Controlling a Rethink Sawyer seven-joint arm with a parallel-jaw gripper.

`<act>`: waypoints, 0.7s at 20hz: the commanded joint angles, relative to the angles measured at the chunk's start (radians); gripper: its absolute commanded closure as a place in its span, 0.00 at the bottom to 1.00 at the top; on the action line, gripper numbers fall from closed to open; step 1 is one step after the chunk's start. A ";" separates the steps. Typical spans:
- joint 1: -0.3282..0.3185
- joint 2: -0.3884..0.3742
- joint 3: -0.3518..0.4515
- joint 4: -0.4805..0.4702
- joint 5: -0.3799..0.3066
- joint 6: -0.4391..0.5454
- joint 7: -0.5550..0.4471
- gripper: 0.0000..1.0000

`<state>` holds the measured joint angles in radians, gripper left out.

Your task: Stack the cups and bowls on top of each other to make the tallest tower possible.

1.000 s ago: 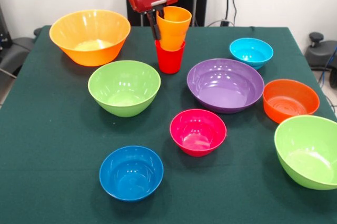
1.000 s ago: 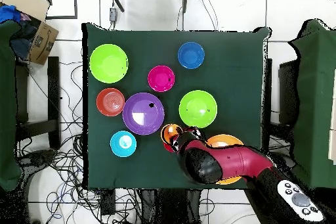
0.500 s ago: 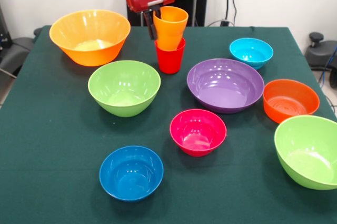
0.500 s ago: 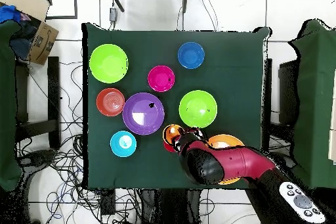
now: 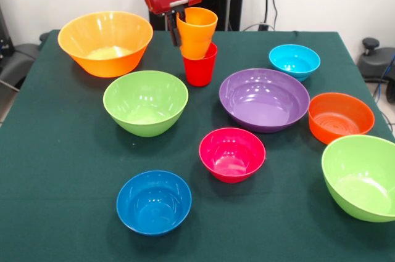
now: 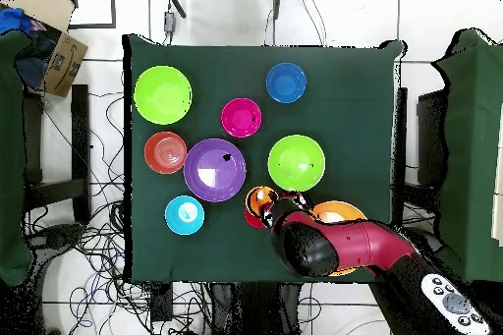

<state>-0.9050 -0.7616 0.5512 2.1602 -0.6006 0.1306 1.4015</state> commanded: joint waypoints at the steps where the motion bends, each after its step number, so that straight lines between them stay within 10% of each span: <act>1: 0.004 0.012 -0.021 0.007 -0.038 0.127 0.026 1.00; 14: 0.001 0.003 -0.017 0.039 -0.027 0.161 0.029 1.00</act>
<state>-0.9161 -0.7616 0.5509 2.1607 -0.6006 0.1587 1.4015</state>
